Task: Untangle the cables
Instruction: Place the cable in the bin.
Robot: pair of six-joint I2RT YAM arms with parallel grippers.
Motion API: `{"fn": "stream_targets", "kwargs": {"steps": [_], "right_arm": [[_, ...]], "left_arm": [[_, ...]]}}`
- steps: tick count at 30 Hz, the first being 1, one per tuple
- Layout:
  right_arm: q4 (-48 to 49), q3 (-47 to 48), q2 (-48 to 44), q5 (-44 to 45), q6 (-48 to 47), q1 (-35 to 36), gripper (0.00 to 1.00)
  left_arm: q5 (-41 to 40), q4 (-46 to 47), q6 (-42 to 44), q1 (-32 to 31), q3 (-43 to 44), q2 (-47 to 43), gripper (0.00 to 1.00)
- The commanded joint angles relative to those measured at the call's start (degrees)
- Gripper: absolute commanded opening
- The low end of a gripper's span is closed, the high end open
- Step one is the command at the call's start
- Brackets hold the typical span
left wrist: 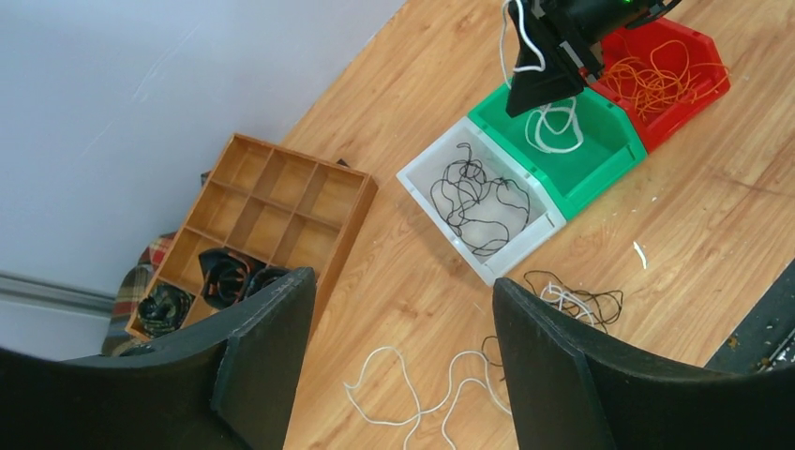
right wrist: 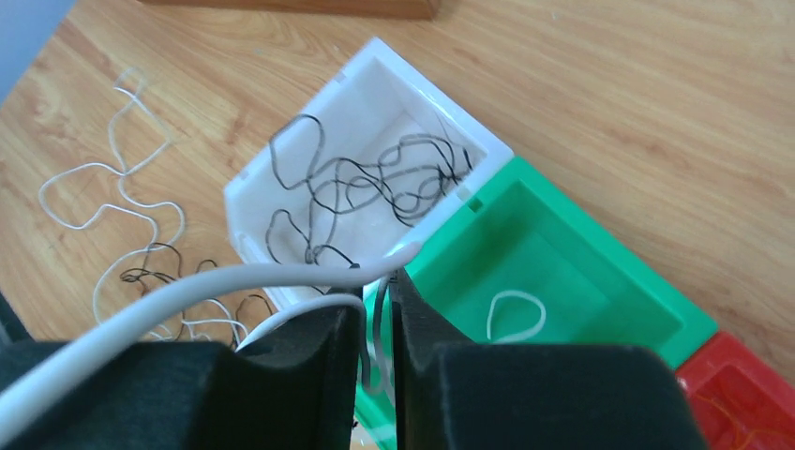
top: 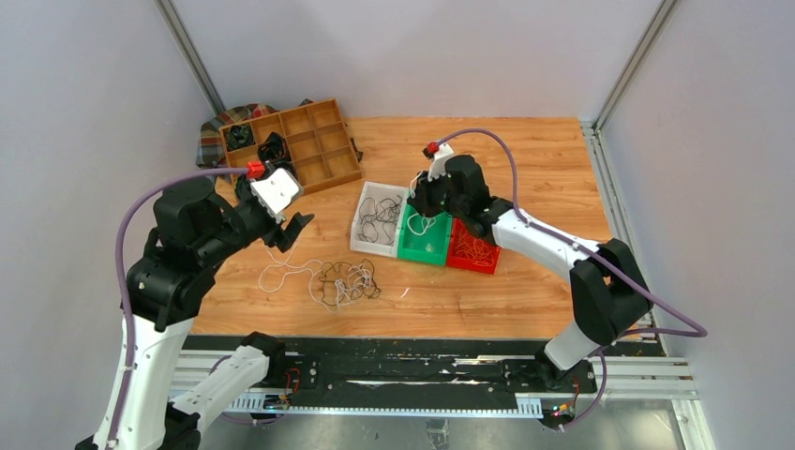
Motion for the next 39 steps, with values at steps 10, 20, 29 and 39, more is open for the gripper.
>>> {"fn": "stream_targets", "kwargs": {"steps": [10,20,29,39], "right_arm": [[-13.6,3.3,2.6,13.0,2.1,-0.8,0.38],[-21.7,5.9,2.6,14.8,2.5,-1.0,0.66],[-39.7,9.8,1.0,14.6,5.0,-2.2,0.61],[-56.5,19.1,3.4,12.7,2.7,-2.6,0.63]], "left_arm": [[0.9,-5.1,0.1,-0.3,1.2,3.9,0.72],[0.4,-5.9,1.2,-0.3,3.1,4.9,0.72],[1.6,-5.9,2.0,-0.2,2.9,5.2,0.71],[5.9,-5.8,-0.3,-0.2,2.5,7.6,0.7]]}}
